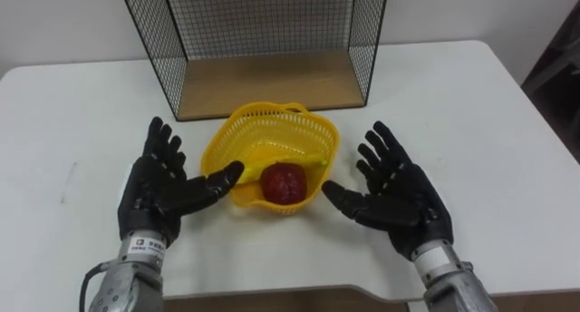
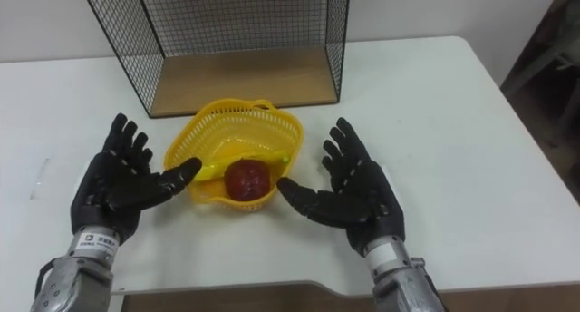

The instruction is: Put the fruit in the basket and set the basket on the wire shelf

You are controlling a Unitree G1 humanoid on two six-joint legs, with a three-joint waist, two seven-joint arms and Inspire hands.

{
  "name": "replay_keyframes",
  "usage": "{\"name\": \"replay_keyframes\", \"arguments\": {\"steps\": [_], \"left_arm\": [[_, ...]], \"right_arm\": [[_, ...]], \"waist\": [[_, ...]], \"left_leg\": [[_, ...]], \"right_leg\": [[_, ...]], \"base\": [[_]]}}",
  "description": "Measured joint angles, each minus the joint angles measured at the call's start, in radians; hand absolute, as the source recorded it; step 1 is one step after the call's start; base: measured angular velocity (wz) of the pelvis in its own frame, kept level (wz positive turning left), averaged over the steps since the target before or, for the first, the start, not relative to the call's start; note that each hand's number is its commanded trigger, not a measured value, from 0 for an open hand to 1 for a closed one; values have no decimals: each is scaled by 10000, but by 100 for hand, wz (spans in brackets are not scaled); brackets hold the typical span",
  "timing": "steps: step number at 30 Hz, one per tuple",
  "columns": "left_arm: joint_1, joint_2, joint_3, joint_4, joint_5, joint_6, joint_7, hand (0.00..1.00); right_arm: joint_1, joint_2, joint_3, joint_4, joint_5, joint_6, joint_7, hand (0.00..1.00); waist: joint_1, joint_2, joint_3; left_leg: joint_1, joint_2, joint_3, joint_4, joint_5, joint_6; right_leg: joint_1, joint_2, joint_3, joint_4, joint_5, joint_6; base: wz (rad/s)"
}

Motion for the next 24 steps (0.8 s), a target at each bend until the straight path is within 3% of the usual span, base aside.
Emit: {"name": "replay_keyframes", "arguments": {"steps": [9, 24], "left_arm": [[0, -22, -267, 280, 13, 23, -472, 0], [-1, -22, -463, 441, 7, 25, -532, 0]], "right_arm": [[-79, 106, 349, 184, 608, 11, 655, 0], [-225, 113, 554, 512, 638, 12, 726, 0]], "waist": [[-3, 19, 15], [-14, 2, 31]], "left_leg": [[42, 22, 45, 1, 0, 0], [40, 23, 45, -10, 1, 0]], "right_leg": [[13, 10, 22, -1, 15, -20], [-2, 11, 21, 32, 16, -21]], "base": [[0], [0]]}}
